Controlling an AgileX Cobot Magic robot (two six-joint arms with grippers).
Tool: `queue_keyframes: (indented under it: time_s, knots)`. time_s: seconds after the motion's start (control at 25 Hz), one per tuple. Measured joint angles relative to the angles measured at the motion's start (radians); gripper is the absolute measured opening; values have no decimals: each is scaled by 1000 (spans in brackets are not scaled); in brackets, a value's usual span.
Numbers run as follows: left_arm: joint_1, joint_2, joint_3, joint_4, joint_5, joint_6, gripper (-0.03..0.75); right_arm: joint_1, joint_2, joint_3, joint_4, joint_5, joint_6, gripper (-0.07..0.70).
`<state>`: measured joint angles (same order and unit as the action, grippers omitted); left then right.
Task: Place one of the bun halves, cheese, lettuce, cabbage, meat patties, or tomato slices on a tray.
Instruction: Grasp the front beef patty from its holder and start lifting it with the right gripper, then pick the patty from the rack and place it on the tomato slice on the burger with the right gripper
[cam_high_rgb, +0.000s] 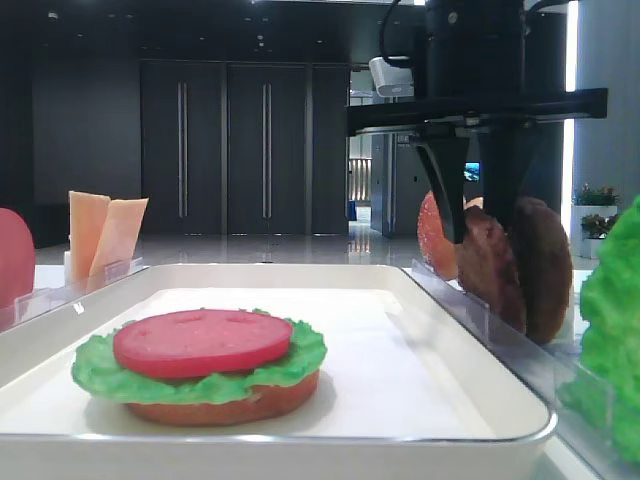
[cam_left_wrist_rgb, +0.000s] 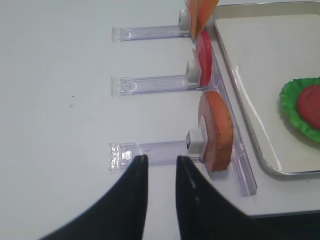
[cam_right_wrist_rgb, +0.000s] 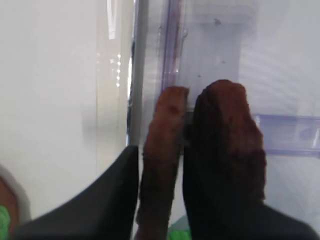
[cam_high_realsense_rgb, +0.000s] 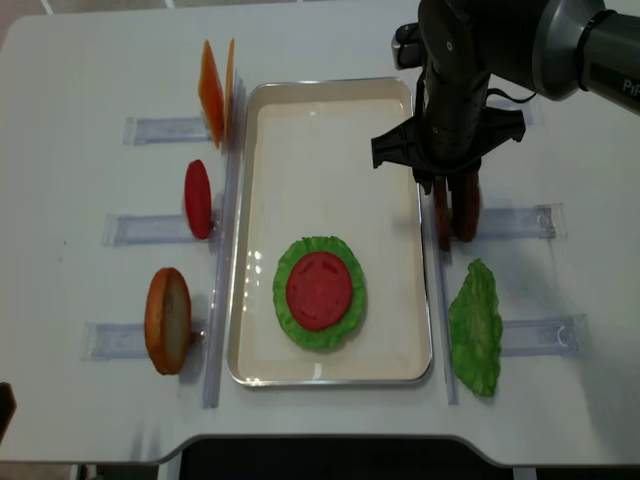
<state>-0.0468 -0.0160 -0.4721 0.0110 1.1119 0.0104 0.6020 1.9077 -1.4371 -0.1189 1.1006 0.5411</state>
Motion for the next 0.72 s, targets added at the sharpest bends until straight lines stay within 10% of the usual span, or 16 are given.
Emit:
queue_keyframes:
  time_s: [0.72]
  knots:
    - [0,0,0,-1,0,0,146,0,0,-3,-10,65,0,126]
